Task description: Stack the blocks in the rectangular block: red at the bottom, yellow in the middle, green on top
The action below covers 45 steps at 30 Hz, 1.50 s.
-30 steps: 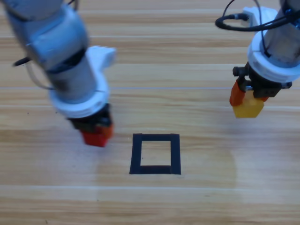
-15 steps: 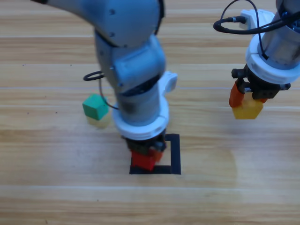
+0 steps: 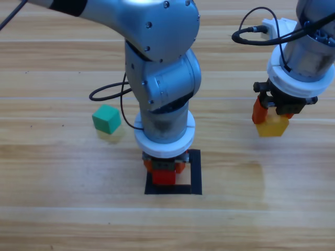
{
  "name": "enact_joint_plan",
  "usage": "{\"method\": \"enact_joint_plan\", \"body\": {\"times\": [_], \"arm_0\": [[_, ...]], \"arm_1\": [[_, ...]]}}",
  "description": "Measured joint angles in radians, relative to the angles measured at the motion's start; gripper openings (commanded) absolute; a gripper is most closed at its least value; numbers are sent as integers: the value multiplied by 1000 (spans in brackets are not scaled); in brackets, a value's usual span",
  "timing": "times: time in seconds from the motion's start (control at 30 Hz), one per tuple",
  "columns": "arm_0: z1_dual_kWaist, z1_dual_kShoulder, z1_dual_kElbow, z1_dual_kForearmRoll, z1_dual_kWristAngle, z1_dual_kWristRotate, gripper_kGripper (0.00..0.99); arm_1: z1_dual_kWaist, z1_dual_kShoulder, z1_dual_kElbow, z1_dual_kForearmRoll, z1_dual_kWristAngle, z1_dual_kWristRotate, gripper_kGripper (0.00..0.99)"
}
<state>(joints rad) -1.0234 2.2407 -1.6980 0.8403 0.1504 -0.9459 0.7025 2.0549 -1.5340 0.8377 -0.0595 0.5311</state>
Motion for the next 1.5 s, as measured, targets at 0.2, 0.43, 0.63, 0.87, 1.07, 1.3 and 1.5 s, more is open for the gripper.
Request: {"method": "enact_joint_plan", "body": {"times": [0.2, 0.43, 0.63, 0.87, 1.07, 1.3, 1.5], "arm_0": [[0, 0, -19, 0, 7, -36, 34], [0, 0, -25, 0, 11, -67, 35], [0, 0, -48, 0, 11, -75, 35], [0, 6, -59, 0, 11, -75, 35], [0, 32, -59, 0, 11, -75, 37], [0, 59, -69, 0, 11, -75, 40], [0, 68, -87, 0, 11, -75, 233]], "arm_1": [[0, 0, -2, 0, 0, -5, 252], [0, 0, -3, 0, 0, -7, 252], [0, 0, -3, 0, 0, -12, 252], [0, 0, -3, 0, 0, -14, 253], [0, 0, -3, 0, 0, -17, 253], [0, 0, -3, 0, 0, -21, 252], [0, 0, -3, 0, 0, -21, 253]]}}
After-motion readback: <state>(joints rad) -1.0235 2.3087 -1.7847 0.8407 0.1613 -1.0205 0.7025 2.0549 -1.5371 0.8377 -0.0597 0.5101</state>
